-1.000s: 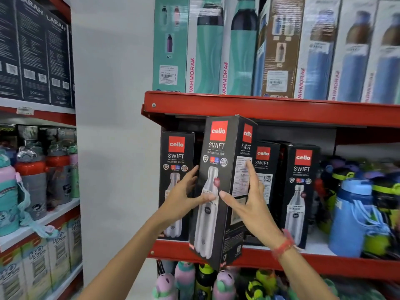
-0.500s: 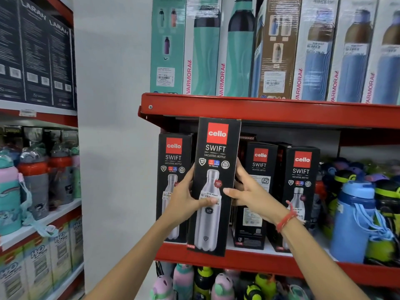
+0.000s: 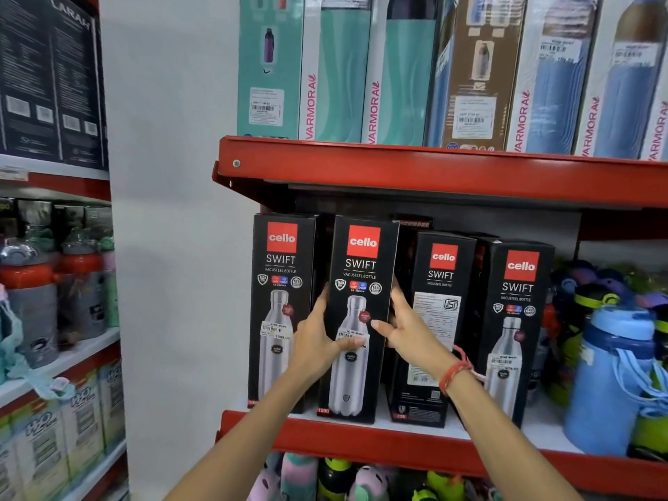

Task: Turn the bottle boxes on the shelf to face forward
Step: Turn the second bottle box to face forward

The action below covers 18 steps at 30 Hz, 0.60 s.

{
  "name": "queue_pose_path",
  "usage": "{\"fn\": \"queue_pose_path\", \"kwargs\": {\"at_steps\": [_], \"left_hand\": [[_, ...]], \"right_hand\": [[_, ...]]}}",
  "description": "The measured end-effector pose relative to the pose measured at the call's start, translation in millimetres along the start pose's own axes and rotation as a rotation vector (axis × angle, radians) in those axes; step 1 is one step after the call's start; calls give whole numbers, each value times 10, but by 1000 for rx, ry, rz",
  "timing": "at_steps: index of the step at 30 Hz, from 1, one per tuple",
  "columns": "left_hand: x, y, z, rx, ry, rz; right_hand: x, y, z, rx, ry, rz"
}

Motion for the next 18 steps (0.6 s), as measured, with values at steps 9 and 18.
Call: {"fn": "queue_pose_path", "kwargs": {"at_steps": [9, 18], "left_hand": [[112, 87, -18, -8, -31, -5], [128, 42, -71, -61, -19, 69]], "right_hand": [[72, -51, 36, -44, -121, -35], [6, 9, -59, -118, -289, -97]]}}
Point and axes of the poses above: each hand's wrist, its own z-axis towards the middle knuckle, its own x-axis out of the palm, y = z × x, the point moved 3 cm from there along z, towards the middle knuckle, and after that the axes turned 10 degrees about z, right-handed, at the moved point
